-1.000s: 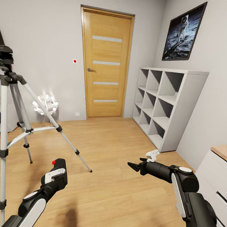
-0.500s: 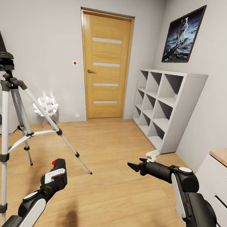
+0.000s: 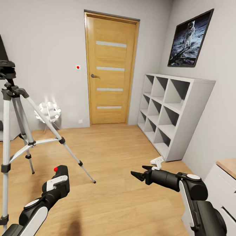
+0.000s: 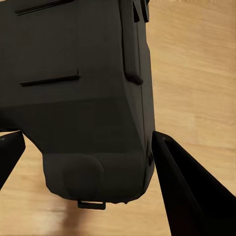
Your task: Attach the digital camera to the camera tripod in the bedroom.
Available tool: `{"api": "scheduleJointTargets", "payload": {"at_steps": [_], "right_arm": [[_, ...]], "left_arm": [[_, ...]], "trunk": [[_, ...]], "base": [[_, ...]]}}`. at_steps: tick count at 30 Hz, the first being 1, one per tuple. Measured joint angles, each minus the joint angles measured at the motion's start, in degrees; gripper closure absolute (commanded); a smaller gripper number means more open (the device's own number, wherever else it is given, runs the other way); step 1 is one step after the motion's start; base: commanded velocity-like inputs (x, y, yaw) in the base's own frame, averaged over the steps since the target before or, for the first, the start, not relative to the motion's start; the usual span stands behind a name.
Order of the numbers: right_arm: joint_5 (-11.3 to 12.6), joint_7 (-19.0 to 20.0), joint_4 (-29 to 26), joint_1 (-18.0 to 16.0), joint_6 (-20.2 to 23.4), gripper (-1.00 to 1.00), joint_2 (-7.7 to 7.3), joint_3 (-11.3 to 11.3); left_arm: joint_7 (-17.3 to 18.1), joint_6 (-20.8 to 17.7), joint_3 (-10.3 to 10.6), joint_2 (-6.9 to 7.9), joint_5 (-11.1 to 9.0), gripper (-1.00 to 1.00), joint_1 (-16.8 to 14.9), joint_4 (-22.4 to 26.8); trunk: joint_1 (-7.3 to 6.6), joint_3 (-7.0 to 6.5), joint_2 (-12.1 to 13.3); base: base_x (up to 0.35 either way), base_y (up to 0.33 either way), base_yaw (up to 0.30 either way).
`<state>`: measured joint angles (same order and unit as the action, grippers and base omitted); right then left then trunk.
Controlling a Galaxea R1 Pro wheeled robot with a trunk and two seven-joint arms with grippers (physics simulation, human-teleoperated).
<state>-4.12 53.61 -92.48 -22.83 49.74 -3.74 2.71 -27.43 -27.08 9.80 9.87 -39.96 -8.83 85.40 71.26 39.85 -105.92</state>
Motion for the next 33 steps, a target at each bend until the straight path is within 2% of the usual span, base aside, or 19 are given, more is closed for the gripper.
{"api": "scheduleJointTargets", "payload": {"at_steps": [33], "right_arm": [[-0.04,0.79,-0.02,0.03,-0.34,-1.0,-0.32,0.12]], "left_arm": [[-0.09,0.0,0.0,0.0,0.05,1.0,0.0,-0.05]], "trunk": [[-7.25,-5.93,13.24]], "base": [[0.0,0.0,0.0]]}}
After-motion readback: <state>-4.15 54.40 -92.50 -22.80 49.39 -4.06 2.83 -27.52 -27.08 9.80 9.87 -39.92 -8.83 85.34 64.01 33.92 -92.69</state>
